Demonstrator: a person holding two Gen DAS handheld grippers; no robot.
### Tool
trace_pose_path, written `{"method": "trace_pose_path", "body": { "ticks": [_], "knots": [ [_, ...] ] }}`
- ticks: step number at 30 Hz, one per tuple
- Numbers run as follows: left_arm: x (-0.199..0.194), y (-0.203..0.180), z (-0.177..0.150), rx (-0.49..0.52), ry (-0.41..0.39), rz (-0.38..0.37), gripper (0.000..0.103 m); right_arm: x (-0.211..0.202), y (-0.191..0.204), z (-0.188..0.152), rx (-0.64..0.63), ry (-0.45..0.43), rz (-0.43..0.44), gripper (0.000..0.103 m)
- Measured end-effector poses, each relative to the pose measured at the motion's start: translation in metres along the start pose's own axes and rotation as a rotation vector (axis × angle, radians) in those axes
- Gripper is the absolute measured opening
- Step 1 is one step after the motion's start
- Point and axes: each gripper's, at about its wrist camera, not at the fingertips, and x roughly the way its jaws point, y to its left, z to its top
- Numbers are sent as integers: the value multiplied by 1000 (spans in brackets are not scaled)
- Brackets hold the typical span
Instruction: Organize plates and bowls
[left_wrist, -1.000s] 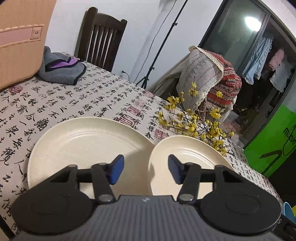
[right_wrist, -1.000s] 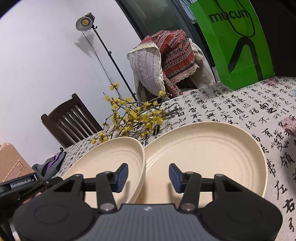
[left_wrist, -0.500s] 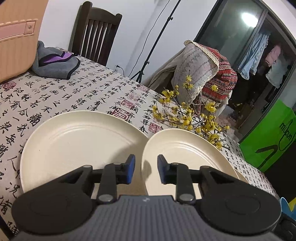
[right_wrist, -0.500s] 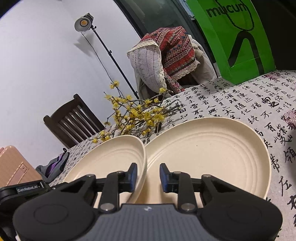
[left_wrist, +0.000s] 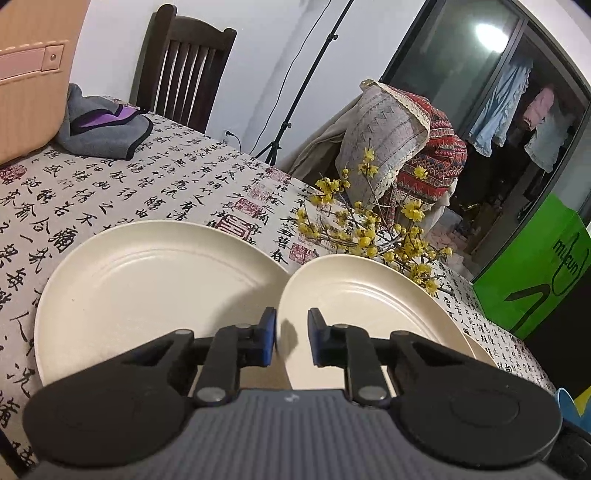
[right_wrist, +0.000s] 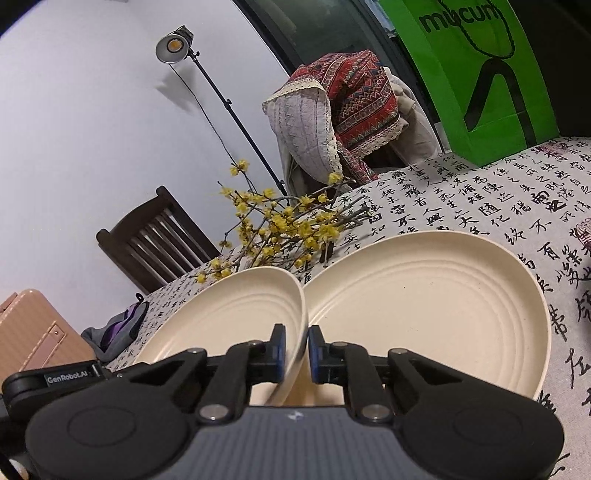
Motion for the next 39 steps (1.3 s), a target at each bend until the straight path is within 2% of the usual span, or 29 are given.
{"method": "trace_pose_path", "body": {
  "ticks": [20, 39],
  "knots": [
    [-5, -7, -1, 40, -23, 5, 19, -6, -1, -1, 12, -17, -2, 12],
    [-27, -21, -2, 77, -45, 7, 19, -32, 9, 6, -1, -43, -14, 12]
  ]
}}
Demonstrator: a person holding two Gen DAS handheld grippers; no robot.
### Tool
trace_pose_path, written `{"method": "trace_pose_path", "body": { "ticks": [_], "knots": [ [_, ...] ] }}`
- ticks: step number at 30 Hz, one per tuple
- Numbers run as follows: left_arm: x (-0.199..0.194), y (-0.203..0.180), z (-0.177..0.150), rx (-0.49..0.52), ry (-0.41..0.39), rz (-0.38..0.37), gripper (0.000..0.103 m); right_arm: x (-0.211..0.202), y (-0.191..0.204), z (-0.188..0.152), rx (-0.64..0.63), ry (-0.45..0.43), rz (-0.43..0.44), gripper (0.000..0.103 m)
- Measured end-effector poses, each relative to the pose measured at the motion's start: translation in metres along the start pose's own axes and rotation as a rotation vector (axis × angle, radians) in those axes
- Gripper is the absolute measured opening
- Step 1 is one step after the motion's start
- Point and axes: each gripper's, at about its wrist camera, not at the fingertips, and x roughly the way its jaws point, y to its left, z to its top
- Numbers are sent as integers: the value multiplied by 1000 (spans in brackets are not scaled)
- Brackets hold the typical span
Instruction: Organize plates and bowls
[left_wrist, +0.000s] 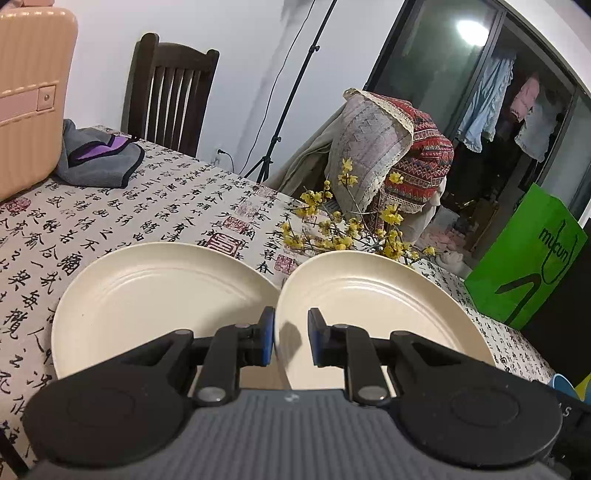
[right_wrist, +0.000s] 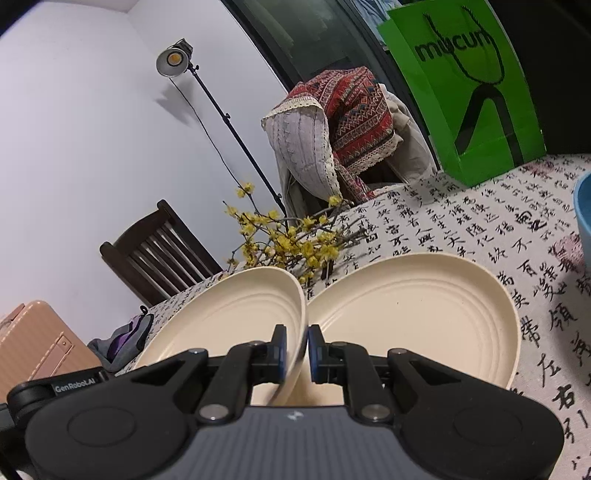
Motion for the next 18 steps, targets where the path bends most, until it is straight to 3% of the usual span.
{"method": "trace_pose_path", "body": {
  "ticks": [18],
  "knots": [
    [-53, -18, -12, 44, -33, -5, 19, -50, 4, -5, -9, -22, -1, 12]
  ]
}}
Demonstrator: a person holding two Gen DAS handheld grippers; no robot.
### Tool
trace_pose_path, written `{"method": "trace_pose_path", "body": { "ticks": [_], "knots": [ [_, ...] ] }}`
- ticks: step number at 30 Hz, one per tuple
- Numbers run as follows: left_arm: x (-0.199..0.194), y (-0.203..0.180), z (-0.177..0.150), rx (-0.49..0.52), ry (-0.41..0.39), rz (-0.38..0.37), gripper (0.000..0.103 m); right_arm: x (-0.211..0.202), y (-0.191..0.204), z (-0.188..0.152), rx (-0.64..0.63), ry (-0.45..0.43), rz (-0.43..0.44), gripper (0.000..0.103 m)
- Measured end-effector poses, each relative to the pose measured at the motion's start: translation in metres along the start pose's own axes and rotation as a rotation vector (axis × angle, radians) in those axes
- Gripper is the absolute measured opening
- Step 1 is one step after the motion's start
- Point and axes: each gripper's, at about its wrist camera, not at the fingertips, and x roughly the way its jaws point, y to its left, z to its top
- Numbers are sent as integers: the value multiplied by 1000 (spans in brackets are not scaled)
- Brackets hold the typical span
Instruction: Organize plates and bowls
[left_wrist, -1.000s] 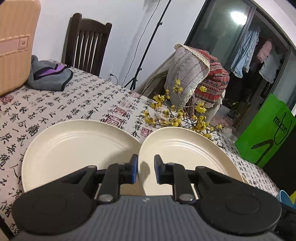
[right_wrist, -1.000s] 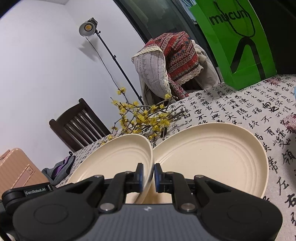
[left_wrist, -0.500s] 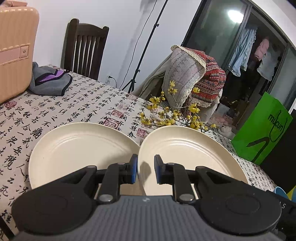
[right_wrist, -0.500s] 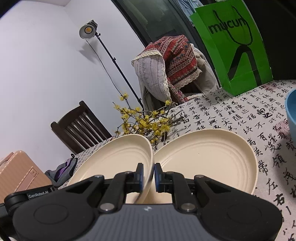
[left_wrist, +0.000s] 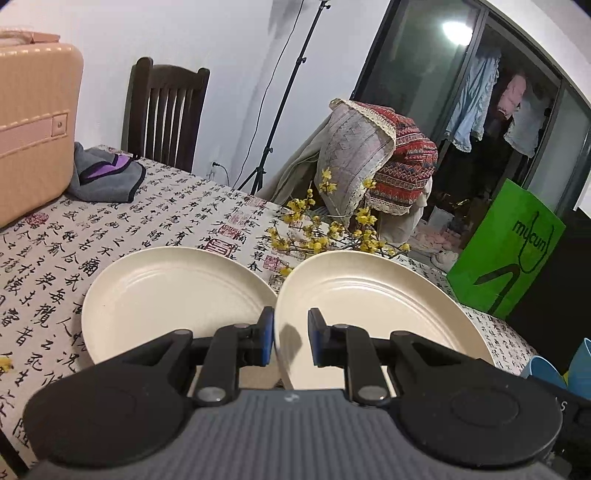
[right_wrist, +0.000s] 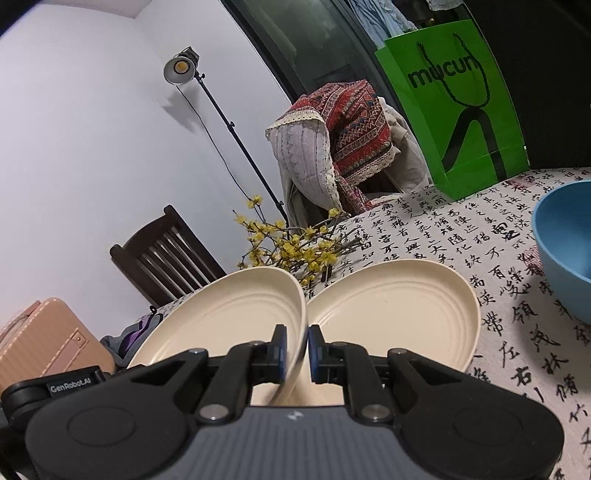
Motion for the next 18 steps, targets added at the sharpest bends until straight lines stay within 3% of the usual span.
{"method": "trace_pose_path", "body": {
  "ticks": [18],
  "knots": [
    [-49, -12, -15, 31, -28, -31, 19, -49, 0, -6, -22, -23, 0, 12]
  ]
}}
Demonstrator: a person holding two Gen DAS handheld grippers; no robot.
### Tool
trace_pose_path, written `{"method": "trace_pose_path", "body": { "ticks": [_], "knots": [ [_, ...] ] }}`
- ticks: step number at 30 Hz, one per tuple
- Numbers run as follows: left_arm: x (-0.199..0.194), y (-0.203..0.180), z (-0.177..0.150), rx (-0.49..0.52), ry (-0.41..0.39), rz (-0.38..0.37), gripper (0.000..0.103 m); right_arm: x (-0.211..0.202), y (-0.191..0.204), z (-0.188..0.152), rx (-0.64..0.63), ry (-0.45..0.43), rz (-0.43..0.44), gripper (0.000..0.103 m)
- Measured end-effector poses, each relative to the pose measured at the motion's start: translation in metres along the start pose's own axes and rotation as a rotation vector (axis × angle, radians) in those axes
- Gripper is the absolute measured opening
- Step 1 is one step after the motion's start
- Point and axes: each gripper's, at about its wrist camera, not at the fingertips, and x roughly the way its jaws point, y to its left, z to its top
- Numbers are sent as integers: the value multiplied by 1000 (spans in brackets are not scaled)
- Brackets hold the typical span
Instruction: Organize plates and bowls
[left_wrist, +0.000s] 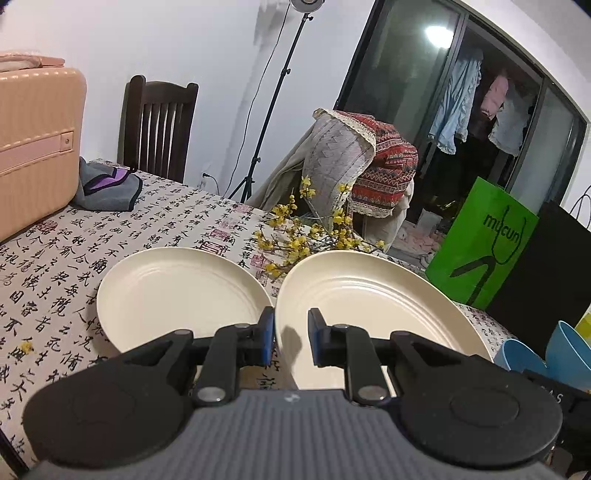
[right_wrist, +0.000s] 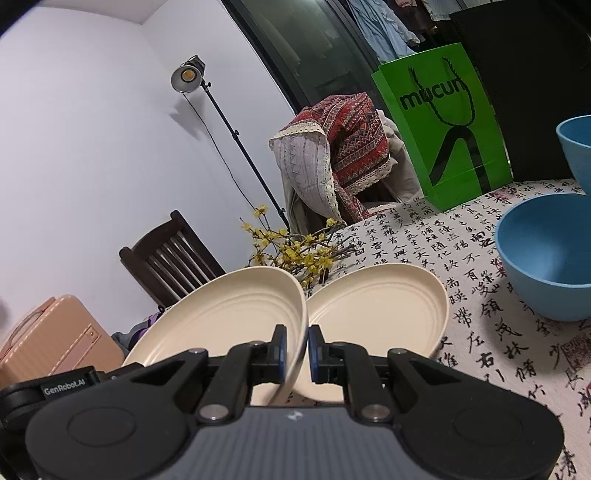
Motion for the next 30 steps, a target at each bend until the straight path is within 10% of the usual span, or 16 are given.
{"method": "trace_pose_path", "body": {
  "ticks": [30],
  "knots": [
    [-68, -19, -33, 28, -46, -66, 19, -80, -8, -21, -11, -50, -8, 12]
  ]
}}
